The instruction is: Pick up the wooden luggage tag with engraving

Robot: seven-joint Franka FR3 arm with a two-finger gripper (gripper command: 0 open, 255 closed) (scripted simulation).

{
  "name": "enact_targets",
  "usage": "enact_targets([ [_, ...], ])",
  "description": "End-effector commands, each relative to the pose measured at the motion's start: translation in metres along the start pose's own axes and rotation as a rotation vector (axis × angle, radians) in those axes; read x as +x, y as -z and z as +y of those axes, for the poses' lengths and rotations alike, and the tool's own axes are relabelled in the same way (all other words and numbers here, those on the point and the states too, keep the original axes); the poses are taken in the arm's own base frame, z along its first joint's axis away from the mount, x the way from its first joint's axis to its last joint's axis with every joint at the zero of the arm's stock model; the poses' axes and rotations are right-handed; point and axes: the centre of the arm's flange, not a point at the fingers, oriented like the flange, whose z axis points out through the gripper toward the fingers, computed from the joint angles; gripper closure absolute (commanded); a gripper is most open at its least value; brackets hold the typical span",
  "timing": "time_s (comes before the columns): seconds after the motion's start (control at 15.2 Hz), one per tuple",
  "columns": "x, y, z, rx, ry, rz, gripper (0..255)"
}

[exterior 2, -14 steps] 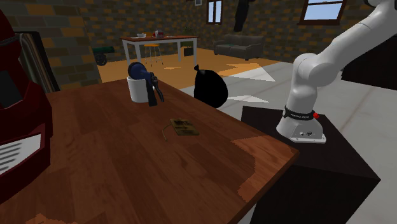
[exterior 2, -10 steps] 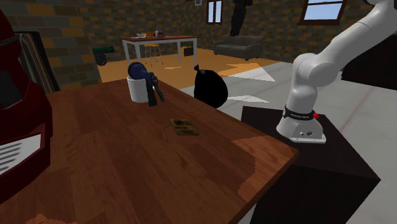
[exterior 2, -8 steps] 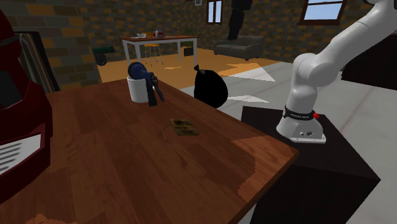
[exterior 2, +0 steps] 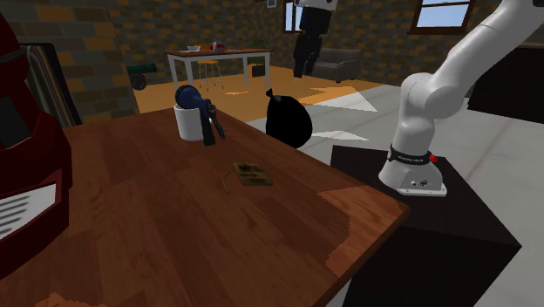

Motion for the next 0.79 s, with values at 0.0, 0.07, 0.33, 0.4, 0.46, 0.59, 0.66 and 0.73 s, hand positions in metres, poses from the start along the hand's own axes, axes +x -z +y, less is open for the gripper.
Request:
enact_targets([
  [0.0, 0.002, -0.018, -0.02, 0.008, -0.02, -0.001, 0],
  [0.07, 0.004, -0.026, -0.03, 0.011, -0.029, -0.002, 0],
  [0.33, 0.012, -0.056, -0.07, 0.025, -0.064, -0.005, 0],
  [0.4, 0.014, -0.064, -0.081, 0.028, -0.073, -0.006, 0],
  [0.46, 0.016, -0.071, -0.091, 0.032, -0.082, -0.007, 0],
  [0.59, 0.021, -0.086, -0.111, 0.038, -0.1, -0.009, 0],
  [0.66, 0.024, -0.093, -0.121, 0.042, -0.109, -0.01, 0],
  [0.73, 0.026, -0.101, -0.131, 0.045, -0.118, -0.011, 0],
])
